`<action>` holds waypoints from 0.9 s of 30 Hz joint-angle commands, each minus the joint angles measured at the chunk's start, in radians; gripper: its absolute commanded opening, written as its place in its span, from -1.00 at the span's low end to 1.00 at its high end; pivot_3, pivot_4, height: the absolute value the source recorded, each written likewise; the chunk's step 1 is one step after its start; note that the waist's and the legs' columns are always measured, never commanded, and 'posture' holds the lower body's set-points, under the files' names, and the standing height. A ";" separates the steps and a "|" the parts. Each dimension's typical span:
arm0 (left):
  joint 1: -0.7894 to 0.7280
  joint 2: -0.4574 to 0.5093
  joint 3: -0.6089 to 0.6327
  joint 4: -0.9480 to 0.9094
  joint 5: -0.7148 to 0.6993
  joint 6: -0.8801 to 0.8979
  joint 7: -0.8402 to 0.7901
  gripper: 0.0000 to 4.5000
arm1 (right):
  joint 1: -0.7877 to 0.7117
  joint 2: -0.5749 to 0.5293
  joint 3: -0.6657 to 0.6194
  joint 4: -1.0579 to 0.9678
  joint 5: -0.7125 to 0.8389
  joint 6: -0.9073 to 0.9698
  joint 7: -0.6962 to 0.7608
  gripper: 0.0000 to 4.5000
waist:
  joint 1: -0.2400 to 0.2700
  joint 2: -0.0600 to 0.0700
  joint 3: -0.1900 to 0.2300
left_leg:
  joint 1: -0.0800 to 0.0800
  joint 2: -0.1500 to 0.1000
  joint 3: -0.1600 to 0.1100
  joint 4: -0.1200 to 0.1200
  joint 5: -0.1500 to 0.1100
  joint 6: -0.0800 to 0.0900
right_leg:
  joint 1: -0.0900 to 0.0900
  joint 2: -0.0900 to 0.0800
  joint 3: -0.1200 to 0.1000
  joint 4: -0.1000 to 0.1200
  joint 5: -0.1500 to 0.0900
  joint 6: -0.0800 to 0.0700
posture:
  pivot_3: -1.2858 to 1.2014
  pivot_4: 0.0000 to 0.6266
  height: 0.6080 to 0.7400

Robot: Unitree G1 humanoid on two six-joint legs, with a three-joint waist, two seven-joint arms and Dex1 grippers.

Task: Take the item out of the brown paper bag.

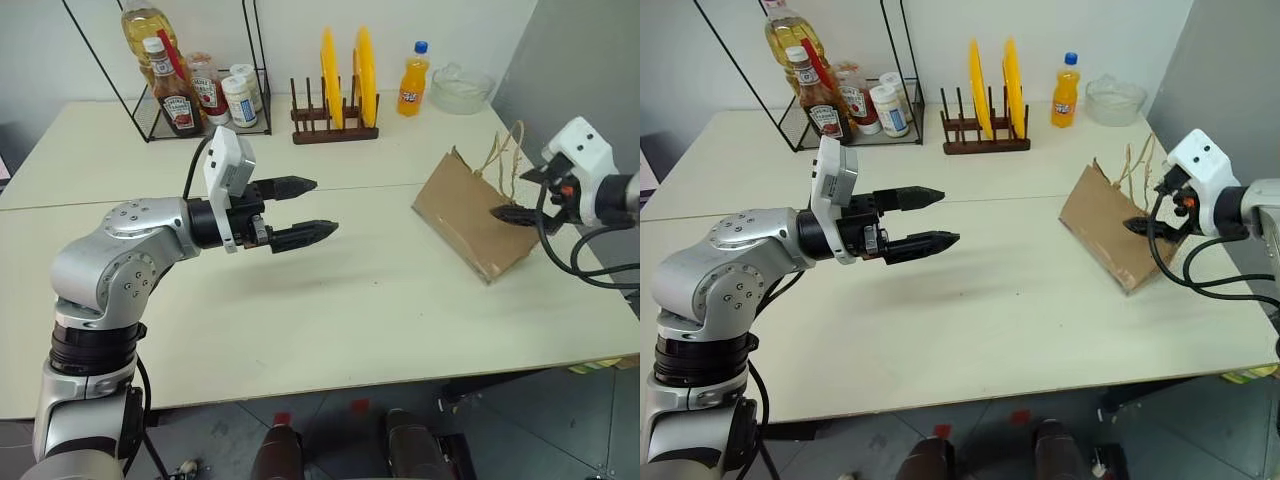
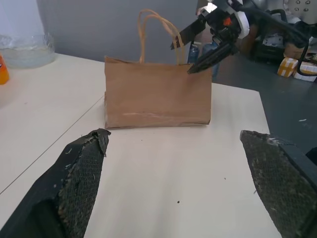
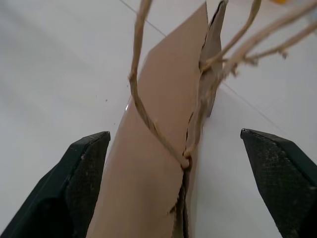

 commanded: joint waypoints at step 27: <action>-0.017 0.029 0.006 -0.077 -0.052 0.020 -0.042 1.00 | -0.088 0.094 0.024 0.202 -0.040 -0.041 -0.043 -0.99 | 0.000 0.000 0.000 | 0.000 0.000 0.000 0.005 0.000 0.000 | 0.003 0.000 0.000 0.000 0.001 0.001 | 0.03 -0.52 1.00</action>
